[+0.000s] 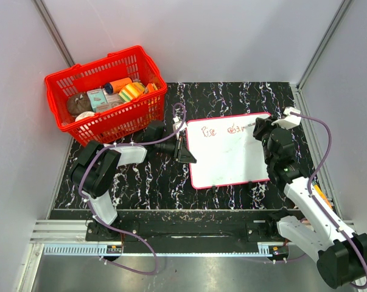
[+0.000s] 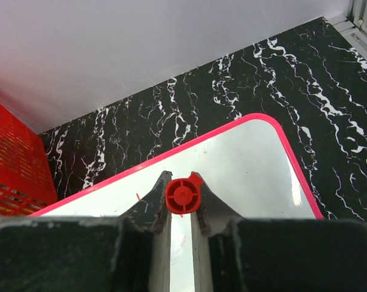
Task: Write a sentence on the whiteboard
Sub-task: Write on the whiteboard with the whiteboard.
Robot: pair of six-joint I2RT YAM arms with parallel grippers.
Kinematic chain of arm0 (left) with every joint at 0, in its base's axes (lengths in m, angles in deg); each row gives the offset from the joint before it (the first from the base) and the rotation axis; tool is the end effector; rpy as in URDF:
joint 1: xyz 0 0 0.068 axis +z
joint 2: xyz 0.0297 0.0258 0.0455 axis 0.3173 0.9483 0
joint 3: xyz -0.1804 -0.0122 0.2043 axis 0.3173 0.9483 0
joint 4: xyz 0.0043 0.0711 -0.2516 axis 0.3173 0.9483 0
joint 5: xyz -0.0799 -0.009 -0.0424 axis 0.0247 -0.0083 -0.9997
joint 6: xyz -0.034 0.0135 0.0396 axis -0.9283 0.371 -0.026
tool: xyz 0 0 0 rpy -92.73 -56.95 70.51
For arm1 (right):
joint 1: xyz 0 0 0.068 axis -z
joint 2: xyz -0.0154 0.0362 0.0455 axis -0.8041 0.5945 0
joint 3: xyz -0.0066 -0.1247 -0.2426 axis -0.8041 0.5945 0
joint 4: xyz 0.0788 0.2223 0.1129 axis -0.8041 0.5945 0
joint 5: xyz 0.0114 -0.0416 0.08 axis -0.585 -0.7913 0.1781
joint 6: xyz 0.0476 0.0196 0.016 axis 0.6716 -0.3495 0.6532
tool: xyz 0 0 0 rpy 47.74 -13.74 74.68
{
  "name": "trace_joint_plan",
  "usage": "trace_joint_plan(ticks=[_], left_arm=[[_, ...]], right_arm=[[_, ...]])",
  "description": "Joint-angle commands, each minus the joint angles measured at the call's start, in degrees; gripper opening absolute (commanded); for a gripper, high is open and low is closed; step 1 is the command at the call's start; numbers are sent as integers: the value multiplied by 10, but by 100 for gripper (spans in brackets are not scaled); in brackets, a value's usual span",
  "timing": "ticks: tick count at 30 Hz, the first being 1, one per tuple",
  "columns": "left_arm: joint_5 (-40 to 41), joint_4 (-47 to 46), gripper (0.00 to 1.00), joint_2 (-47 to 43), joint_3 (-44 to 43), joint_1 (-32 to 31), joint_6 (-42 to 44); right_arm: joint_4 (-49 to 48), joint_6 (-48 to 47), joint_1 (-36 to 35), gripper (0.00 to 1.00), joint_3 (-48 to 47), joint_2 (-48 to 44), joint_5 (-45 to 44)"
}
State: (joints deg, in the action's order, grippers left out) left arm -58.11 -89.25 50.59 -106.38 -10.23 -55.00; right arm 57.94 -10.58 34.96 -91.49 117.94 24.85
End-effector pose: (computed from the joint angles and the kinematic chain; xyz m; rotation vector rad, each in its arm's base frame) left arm 0.2913 -0.1928 0.1635 0.7361 2.1377 -1.5218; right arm 0.2064 0.0543 0.3112 0.3498 1.6110 0.1916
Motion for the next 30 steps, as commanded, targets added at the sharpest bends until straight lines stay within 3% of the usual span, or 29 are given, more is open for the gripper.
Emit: trace_joint_plan(ticks=[1, 30], left_arm=[[42, 29, 0, 0, -2, -23, 61], [45, 29, 0, -1, -2, -22, 62]], right_arm=[[-30, -5, 5, 0, -27, 1, -24], [26, 7, 5, 0, 6, -36, -9]])
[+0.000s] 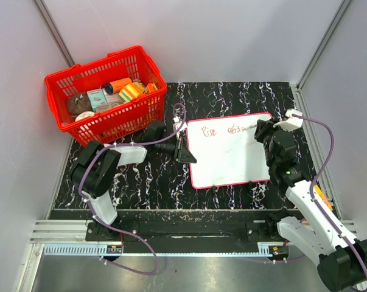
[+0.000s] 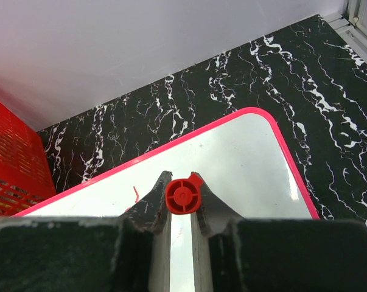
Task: Write a sentence on the whiteboard
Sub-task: Write on the whiteboard with the whiteboard.
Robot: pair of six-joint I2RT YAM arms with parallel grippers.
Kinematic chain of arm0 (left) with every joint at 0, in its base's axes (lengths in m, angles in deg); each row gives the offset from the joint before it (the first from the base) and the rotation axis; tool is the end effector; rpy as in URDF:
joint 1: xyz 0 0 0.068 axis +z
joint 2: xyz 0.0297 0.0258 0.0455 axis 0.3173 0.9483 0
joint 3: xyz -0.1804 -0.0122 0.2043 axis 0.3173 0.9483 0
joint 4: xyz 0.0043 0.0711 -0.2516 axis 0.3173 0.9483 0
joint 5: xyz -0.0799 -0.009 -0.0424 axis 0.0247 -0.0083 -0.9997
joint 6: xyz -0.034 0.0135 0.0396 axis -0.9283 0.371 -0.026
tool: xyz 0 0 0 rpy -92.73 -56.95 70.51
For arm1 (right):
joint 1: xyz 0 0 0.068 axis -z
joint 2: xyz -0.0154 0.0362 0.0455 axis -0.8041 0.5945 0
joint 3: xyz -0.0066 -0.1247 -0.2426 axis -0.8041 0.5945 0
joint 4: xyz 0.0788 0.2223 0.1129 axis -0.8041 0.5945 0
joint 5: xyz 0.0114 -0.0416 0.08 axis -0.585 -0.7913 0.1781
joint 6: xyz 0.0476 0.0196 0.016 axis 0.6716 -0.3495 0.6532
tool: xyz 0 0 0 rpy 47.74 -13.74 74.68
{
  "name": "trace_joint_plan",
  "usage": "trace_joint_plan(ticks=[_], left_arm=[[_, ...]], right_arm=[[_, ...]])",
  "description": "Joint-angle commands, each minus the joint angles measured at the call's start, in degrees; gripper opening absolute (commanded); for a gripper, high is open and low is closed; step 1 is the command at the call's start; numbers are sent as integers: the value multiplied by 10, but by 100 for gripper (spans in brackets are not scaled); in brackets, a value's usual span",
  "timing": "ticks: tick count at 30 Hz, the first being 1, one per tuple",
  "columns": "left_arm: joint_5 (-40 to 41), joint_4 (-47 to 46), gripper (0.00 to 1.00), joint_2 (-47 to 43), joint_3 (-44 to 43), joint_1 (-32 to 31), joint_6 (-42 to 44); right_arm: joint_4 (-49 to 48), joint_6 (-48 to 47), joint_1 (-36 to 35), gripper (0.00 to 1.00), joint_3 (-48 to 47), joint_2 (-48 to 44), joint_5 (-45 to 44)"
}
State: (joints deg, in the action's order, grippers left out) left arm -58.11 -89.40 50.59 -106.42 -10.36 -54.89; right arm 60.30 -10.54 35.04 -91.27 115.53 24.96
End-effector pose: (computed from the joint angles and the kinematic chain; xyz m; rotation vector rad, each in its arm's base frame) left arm 0.2911 -0.1936 0.1639 0.7418 2.1327 -1.5215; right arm 0.1982 0.0513 0.3134 0.3498 1.6139 0.1914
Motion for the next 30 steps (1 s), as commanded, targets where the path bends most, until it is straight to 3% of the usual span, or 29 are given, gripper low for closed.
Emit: trace_joint_plan(ticks=[1, 30], left_arm=[[45, 30, 0, 0, -1, -22, 60], [45, 33, 0, -2, -1, -21, 62]], right_arm=[[5, 6, 5, 0, 5, -13, -13], [-43, -8, 6, 0, -34, 13, -16]])
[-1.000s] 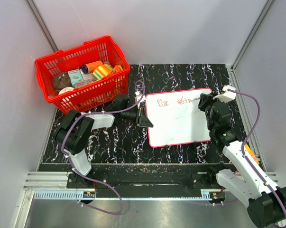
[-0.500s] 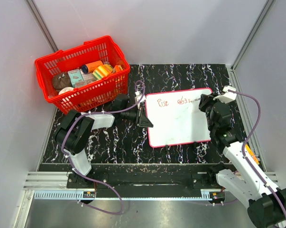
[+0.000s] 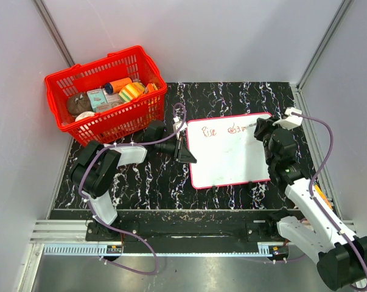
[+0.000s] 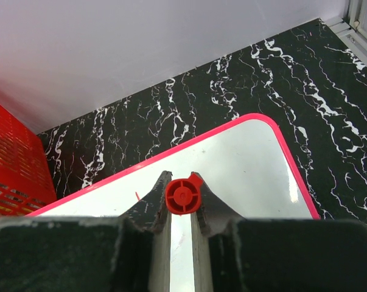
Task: Write a sentence on the whiteboard
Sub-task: Write on the whiteboard with the whiteboard.
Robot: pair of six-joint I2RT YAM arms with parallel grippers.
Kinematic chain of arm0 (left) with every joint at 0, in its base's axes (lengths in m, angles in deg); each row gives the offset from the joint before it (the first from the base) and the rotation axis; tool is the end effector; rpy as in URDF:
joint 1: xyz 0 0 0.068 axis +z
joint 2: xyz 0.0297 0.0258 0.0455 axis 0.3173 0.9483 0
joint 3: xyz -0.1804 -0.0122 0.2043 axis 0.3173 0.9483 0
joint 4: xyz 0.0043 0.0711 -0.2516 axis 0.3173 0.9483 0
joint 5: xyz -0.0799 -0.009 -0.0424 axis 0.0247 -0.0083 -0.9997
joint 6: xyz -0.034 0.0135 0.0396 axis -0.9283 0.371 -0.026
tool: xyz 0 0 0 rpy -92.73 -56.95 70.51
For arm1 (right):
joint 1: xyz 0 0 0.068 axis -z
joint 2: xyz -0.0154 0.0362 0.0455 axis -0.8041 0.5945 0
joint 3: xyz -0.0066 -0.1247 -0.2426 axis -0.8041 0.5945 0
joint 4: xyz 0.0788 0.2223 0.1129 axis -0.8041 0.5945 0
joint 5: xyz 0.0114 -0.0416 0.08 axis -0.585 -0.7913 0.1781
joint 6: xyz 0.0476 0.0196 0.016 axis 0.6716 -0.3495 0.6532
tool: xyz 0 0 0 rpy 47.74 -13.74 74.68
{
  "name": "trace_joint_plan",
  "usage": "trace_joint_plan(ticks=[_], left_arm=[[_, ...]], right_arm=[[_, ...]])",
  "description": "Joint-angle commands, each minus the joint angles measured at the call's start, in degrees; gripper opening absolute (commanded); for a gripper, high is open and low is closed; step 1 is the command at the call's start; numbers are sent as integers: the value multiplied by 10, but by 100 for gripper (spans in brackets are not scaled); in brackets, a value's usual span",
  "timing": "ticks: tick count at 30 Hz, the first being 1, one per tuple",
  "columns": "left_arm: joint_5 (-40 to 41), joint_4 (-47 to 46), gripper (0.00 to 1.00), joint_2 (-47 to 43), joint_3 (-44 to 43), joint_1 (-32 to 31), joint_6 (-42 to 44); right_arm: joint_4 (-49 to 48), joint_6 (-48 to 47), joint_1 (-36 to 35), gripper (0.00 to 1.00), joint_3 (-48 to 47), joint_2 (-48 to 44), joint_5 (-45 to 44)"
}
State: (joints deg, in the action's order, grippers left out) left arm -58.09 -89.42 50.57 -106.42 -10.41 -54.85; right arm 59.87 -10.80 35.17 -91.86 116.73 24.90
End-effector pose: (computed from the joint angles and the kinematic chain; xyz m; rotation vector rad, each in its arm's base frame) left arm 0.2909 -0.1939 0.1641 0.7436 2.1315 -1.5212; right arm 0.2024 0.0521 0.3139 0.3483 1.6168 0.1841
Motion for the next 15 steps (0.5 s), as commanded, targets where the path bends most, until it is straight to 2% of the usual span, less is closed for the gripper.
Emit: trace_joint_plan(ticks=[1, 15], left_arm=[[44, 33, 0, -2, -1, -20, 62], [43, 31, 0, -1, -1, -20, 60]], right_arm=[[-41, -4, 4, 0, -28, 1, -15], [-38, -9, 8, 0, -20, 20, -37]])
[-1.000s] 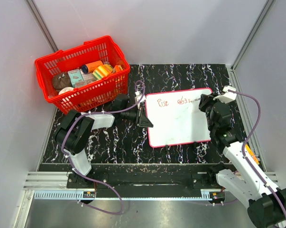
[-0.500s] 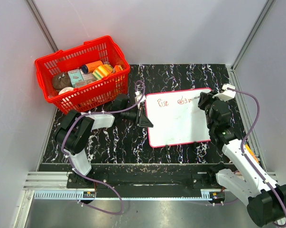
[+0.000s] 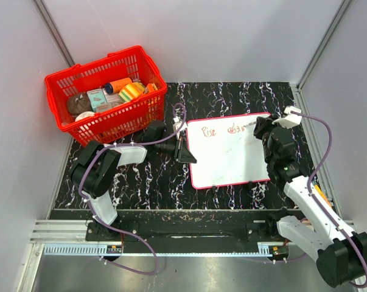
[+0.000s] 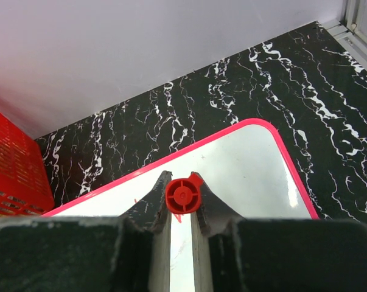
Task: Write a sentence on the whiteboard
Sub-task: Write on the whiteboard with the whiteboard.
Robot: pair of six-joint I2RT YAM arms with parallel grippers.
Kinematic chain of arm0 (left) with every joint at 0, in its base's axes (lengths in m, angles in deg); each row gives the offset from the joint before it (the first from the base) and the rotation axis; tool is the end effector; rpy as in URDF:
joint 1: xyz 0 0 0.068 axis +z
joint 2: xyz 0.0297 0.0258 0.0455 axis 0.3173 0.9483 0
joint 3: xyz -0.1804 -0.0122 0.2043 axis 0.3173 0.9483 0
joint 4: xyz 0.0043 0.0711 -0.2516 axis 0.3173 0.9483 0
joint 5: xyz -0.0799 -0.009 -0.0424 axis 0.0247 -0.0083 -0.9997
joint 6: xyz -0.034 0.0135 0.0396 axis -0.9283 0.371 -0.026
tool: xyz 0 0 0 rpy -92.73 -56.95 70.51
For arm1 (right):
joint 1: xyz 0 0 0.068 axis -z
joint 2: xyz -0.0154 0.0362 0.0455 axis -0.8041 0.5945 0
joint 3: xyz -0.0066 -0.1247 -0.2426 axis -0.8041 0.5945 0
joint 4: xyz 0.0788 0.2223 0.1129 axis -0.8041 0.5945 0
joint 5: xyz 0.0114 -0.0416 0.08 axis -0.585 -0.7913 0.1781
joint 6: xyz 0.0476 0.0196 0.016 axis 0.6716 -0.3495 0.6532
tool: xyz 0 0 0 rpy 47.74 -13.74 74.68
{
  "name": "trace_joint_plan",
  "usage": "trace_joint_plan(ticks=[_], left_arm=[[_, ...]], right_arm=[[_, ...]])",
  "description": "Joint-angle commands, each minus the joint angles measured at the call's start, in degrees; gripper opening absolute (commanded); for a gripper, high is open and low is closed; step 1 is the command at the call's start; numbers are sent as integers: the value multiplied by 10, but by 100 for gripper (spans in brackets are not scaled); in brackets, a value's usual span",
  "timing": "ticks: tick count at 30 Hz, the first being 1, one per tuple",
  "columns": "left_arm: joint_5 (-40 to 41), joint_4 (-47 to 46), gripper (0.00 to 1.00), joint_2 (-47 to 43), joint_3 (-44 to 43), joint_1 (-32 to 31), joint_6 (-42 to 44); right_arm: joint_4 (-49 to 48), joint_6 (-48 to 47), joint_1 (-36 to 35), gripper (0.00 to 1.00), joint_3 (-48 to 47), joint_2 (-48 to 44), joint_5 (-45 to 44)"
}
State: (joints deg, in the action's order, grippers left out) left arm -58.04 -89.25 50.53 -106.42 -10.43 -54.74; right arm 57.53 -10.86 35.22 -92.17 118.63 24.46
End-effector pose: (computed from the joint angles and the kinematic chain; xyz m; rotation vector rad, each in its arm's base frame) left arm 0.2907 -0.1939 0.1640 0.7444 2.1328 -1.5197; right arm 0.2090 0.0539 0.3139 0.3553 1.6027 0.1816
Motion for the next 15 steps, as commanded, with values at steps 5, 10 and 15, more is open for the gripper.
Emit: trace_joint_plan(ticks=[5, 10, 15], left_arm=[[41, 29, 0, -1, -1, -20, 59], [41, 28, 0, -1, -1, -21, 59], [42, 28, 0, -1, -1, -20, 59]], right_arm=[[0, -12, 8, 0, -15, -10, -44], [8, -15, 12, 0, -12, -17, -63], [2, -15, 13, 0, -13, -21, -56]])
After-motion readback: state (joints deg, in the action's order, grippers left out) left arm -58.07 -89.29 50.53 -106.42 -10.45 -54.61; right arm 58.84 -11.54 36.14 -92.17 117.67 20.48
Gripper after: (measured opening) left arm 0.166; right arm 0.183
